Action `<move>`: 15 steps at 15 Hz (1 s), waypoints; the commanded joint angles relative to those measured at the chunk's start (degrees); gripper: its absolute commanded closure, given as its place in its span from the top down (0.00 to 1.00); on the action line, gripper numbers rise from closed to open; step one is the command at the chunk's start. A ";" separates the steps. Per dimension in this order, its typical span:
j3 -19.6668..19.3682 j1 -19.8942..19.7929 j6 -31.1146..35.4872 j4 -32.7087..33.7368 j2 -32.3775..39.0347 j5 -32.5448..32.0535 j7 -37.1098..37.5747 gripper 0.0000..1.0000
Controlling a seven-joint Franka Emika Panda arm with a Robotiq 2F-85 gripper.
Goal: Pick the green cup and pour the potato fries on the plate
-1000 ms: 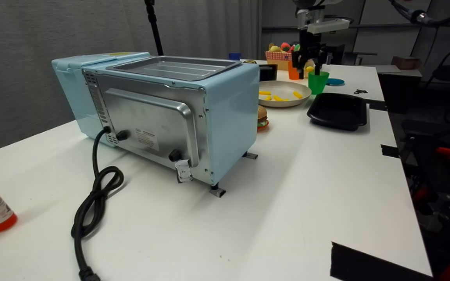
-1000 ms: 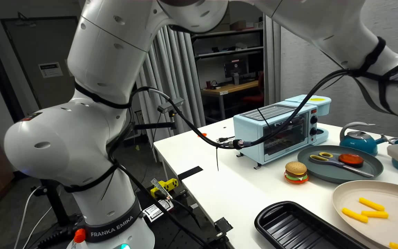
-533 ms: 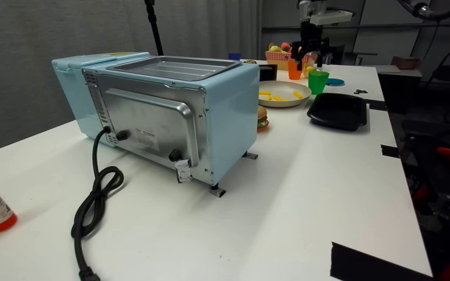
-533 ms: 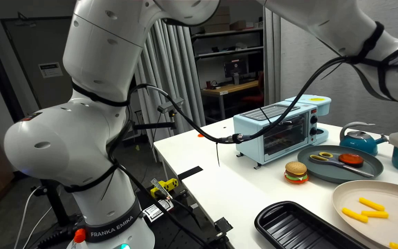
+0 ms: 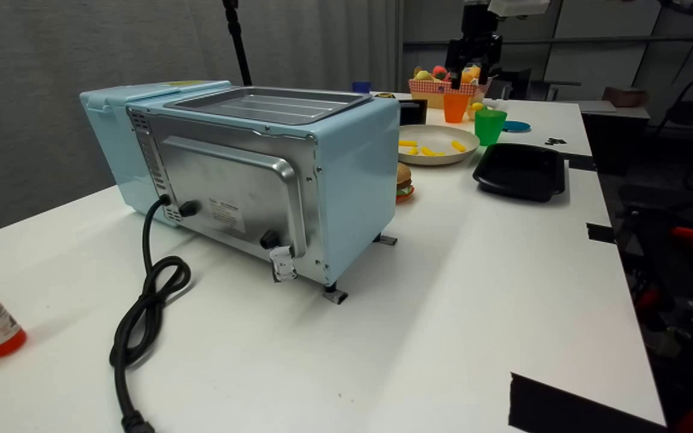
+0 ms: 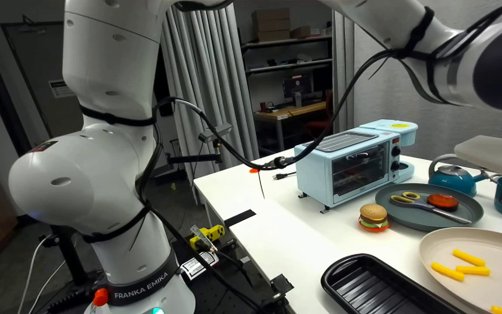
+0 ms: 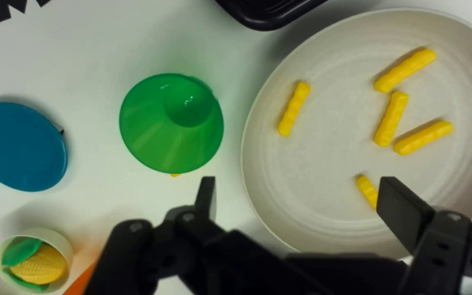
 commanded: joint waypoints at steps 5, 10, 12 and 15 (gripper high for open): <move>-0.22 3.38 5.60 -8.01 -6.36 0.37 -4.72 1.00; -0.24 3.91 6.65 -11.38 -9.31 0.36 -6.06 1.00; -0.25 3.91 6.66 -11.41 -9.33 0.35 -6.09 1.00; -0.24 3.91 6.66 -11.41 -9.33 0.35 -6.11 1.00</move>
